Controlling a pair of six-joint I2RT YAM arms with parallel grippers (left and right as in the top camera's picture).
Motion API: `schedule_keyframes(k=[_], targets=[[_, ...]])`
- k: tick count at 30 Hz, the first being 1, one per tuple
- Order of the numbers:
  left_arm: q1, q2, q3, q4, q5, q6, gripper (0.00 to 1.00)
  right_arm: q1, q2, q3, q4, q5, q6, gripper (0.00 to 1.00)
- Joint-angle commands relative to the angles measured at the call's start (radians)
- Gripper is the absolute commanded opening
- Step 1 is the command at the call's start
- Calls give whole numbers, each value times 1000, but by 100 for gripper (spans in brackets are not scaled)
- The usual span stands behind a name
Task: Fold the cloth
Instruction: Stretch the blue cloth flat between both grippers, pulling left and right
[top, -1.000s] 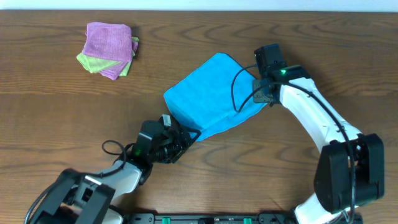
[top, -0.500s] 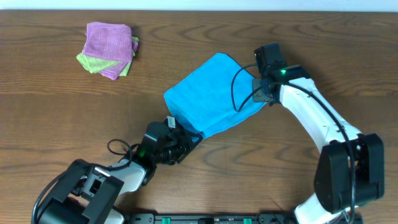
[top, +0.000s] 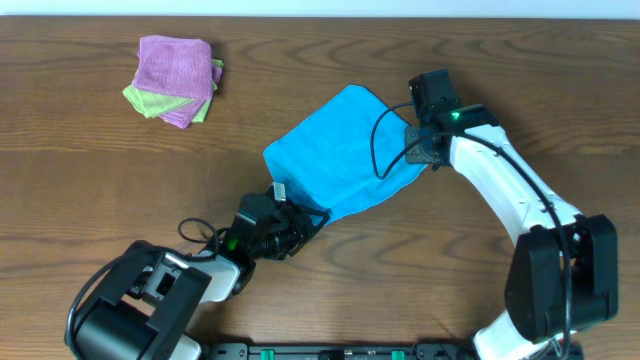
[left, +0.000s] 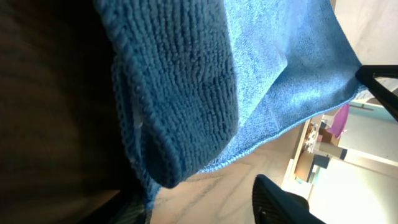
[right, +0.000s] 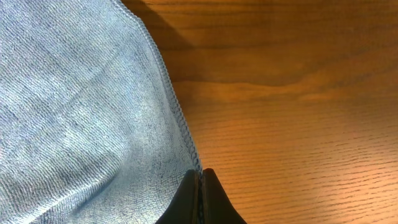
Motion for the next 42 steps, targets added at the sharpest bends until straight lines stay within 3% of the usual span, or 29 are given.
schedule_keyframes(k=[1,12,22,29,32,38,42], targets=[[-4,60,-22,-42,-78,24,47,-8,-2,-5,1,-4,20,2],[-4,60,-21,-65,-114,94,35,-8,-2,-5,1,-3,20,2],[-4,60,-21,-90,-180,129,37,-8,-2,-5,1,-4,20,2],[-4,60,-21,-100,-205,154,26,-8,-2,-5,1,-6,20,1],[-4,60,-21,-112,-205,163,6,-8,-2,-5,1,-7,20,1],[-3,60,-21,-95,-195,177,6,-8,-2,-5,0,-7,19,1],[20,42,-11,-22,-77,224,6,-8,-3,-5,-15,-7,19,1]])
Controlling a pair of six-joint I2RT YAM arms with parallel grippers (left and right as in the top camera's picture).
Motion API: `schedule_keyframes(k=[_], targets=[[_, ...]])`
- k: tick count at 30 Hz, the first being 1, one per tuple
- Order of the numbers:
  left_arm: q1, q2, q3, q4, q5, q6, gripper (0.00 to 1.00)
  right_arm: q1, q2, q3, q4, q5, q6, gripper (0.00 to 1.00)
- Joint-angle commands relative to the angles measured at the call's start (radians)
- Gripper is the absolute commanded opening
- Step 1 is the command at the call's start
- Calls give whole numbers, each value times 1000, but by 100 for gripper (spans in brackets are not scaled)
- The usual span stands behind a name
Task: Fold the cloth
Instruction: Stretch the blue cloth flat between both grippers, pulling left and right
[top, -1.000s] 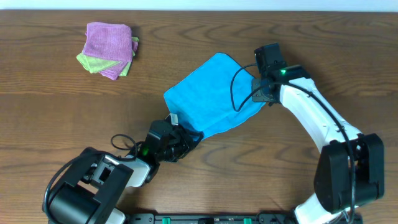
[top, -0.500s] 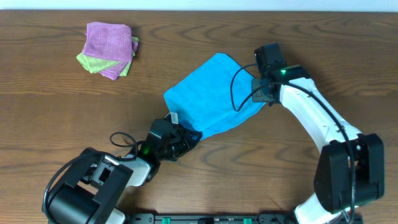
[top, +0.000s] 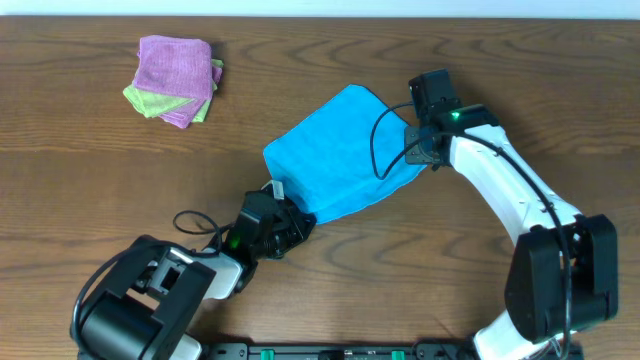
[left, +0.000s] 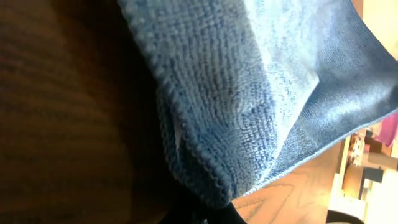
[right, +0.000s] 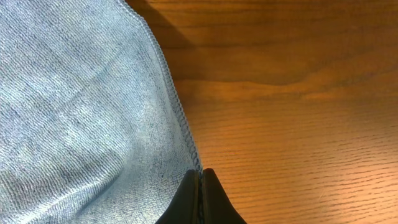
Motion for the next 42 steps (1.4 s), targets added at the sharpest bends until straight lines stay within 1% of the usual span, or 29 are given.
schedule_keyframes(k=[1,5,9,12,17,25,35,42], targets=[[33,3,-14,6,68,55,6,-8,-5,-5,-18,2,19,1],[100,-81,7,5,164,77,6,-7,-27,-5,-62,-3,20,1],[175,-199,35,-16,224,79,6,-7,-83,-5,-73,-29,20,1],[229,-309,81,-133,231,81,6,-7,-148,-5,-71,-35,20,1],[281,-442,192,-380,232,157,6,-7,-209,-5,-76,-44,18,1],[299,-503,327,-734,236,301,6,-6,-212,-5,-140,-93,17,2],[300,-558,353,-1040,239,476,6,17,-245,-24,-280,-145,13,2],[300,-616,353,-1220,169,544,6,17,-395,-211,-252,-157,-3,2]])
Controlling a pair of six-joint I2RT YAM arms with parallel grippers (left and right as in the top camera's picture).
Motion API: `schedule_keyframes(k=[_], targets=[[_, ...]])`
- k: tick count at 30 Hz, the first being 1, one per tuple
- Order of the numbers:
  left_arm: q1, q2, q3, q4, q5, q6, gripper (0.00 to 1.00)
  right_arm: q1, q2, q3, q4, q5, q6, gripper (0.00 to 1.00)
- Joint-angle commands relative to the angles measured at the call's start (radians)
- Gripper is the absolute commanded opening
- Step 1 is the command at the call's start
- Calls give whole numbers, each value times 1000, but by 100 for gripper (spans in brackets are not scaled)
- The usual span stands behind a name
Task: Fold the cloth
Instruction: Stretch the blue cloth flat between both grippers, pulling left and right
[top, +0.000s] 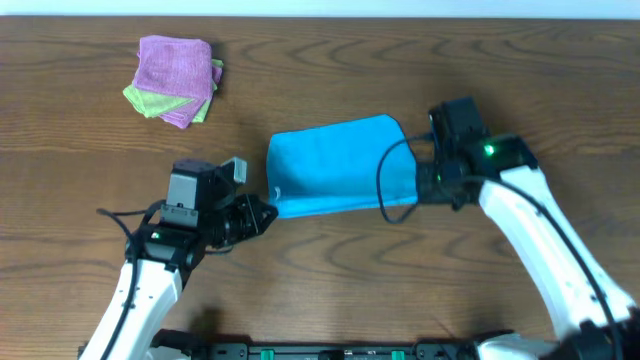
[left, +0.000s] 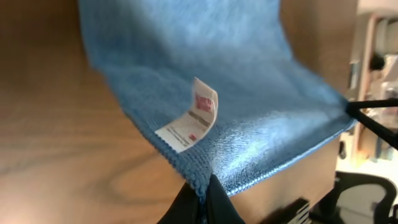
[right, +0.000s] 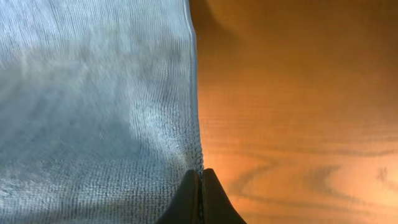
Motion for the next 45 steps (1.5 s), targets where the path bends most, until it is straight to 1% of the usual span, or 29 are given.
schedule_keyframes(k=[1,8,12,16,19,23,28,32,36,40,45], targets=[[5,-26,19,-46,-42,65,6,6,-94,-92,8,-9,-6,2],[3,-28,19,-133,-8,73,6,14,-237,-264,37,-131,33,2],[3,-29,19,-165,24,88,5,60,-297,-340,49,-134,92,2],[3,-30,19,-150,35,87,5,108,-328,-357,91,-108,118,1],[3,-29,19,-97,17,48,6,119,-332,-357,159,-51,118,1],[3,-29,19,-5,-62,-26,6,119,-311,-357,301,14,89,1],[3,-2,19,72,-157,-52,6,118,-212,-357,481,62,35,1],[3,86,19,172,-159,-51,6,118,-97,-357,595,63,14,1],[3,203,19,312,-158,-51,6,118,-3,-357,689,90,7,1],[3,305,20,429,-151,-53,6,117,45,-357,759,139,-19,1],[3,385,20,551,-151,-96,6,110,58,-356,812,211,-33,1]])
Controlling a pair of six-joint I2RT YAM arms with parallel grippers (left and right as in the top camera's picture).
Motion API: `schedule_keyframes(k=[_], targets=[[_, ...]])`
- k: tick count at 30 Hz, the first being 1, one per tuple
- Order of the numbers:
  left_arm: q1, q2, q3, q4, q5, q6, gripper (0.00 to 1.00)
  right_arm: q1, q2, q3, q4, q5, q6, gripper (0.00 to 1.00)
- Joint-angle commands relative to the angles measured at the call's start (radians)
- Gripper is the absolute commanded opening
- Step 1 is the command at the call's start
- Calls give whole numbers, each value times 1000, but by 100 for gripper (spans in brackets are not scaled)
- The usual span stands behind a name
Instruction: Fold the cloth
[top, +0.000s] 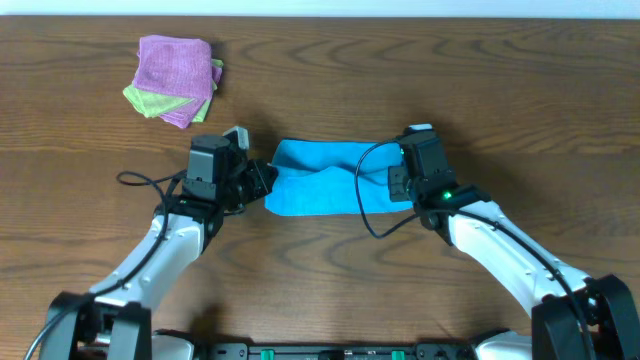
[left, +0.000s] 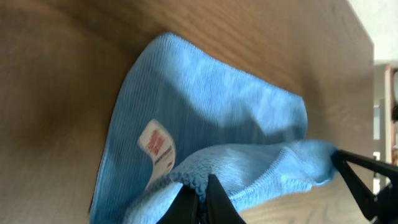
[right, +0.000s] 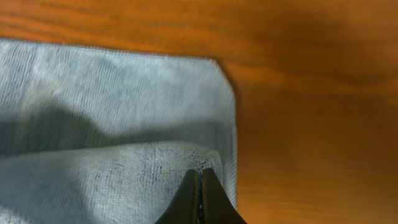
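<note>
The blue cloth lies across the middle of the table as a narrow band, its near edge lifted and doubled over the far part. My left gripper is shut on the cloth's left near corner, beside the white label. My right gripper is shut on the right near corner, held above the lower layer.
A folded stack of pink and green cloths sits at the far left of the brown wooden table. Black cables loop beside both wrists.
Both grippers have moved away from the table's near edge with their corners. The cloth, then a broad flat rectangle, is now a narrower band with the near half over the far half.
The cloth first lay slanted, with my right gripper shut on its right corner and my left at the lower corner. The left then closed on that corner. The cloth was later held squared between both arms, and now doubled over.
</note>
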Motion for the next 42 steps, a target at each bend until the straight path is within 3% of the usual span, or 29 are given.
schedule_keyframes(k=[1,14,26,35,37,42], targets=[[3,35,16,48,-6,-31,6,-7,8,0,19,78,-24,1],[3,149,23,211,-52,-101,6,-62,93,0,183,77,-52,2],[3,317,168,212,-61,-100,6,-69,213,2,325,77,-101,1],[3,325,171,163,-55,-55,6,-89,218,2,332,103,-123,1],[3,325,171,151,-55,-37,6,-88,218,2,332,103,-137,4],[3,325,171,148,-55,-13,5,-88,218,2,332,103,-137,25]])
